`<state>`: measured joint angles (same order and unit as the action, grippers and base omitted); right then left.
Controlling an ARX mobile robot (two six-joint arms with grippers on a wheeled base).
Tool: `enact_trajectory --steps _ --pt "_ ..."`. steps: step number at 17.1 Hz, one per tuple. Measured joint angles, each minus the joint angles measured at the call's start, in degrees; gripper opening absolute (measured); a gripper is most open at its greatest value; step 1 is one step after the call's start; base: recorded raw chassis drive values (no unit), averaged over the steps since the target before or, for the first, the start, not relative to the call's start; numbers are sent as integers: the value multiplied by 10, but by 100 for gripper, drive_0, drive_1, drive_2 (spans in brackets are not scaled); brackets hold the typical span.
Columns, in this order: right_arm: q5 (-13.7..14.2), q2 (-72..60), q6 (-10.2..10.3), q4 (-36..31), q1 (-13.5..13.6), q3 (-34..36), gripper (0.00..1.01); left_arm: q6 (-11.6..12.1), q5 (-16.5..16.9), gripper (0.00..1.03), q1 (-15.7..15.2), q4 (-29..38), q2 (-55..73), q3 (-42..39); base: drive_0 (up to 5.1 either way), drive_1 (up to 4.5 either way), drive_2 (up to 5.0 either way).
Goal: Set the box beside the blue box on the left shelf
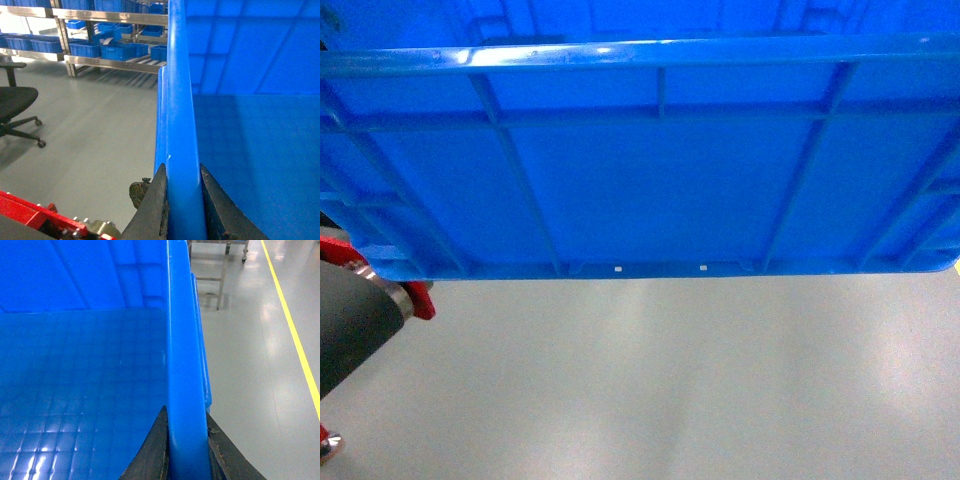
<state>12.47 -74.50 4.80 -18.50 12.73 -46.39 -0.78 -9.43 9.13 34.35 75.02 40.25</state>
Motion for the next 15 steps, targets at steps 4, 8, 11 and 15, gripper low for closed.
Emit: enact_trajectory --steps 4,8,11,15 --pt "0 0 0 -1 0 0 9 0 0 10 0 0 0 0 -155 -155 -155" --pt "0 0 0 0 0 0 9 0 0 10 0 0 0 0 -155 -155 -155" --pt "0 0 0 0 0 0 9 0 0 10 0 0 0 0 -155 -155 -155" --pt "0 0 -1 0 0 0 9 0 0 10 0 0 0 0 -155 -155 -155"
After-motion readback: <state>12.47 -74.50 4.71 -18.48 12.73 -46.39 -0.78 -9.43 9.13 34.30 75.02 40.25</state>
